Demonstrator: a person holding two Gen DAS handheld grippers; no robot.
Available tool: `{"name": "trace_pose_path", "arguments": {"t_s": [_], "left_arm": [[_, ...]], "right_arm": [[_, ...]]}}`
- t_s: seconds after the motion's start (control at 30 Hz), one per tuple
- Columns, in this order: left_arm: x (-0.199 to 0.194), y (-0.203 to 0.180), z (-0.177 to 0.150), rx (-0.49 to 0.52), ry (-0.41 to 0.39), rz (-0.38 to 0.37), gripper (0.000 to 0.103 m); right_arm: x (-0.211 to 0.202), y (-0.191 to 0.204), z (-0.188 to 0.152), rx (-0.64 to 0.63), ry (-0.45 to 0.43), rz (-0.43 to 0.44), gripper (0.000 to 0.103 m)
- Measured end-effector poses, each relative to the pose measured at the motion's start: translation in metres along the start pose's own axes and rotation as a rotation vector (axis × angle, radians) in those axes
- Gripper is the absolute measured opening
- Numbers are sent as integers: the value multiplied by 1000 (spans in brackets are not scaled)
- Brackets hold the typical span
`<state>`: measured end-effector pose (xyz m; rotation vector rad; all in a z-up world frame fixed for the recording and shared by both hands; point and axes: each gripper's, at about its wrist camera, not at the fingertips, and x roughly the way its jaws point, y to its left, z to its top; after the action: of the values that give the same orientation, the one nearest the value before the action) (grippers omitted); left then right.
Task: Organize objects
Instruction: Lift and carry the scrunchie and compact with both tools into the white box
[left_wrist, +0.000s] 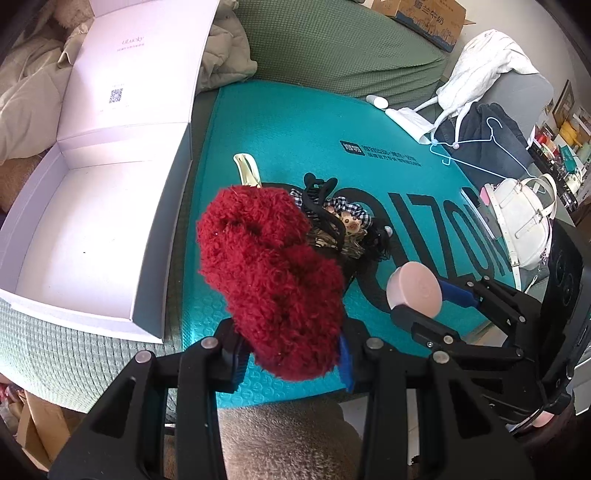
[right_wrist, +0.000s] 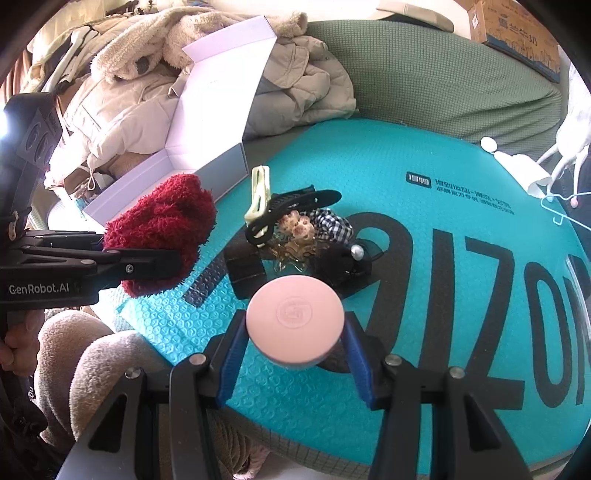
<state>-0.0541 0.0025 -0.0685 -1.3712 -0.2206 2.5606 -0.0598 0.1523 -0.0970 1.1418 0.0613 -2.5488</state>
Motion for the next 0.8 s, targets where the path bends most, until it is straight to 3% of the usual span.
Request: {"name": "trace_pose_path", "arguments": {"t_s": [0.4, 0.8], "left_arm": [[-55, -4, -17, 25, -46, 29, 36], [-98, 23, -33, 9, -61, 101, 36]], "right_arm": [[-34, 27, 0, -43, -47, 15, 51], [-43, 68, 7, -134, -56, 70, 51]]}}
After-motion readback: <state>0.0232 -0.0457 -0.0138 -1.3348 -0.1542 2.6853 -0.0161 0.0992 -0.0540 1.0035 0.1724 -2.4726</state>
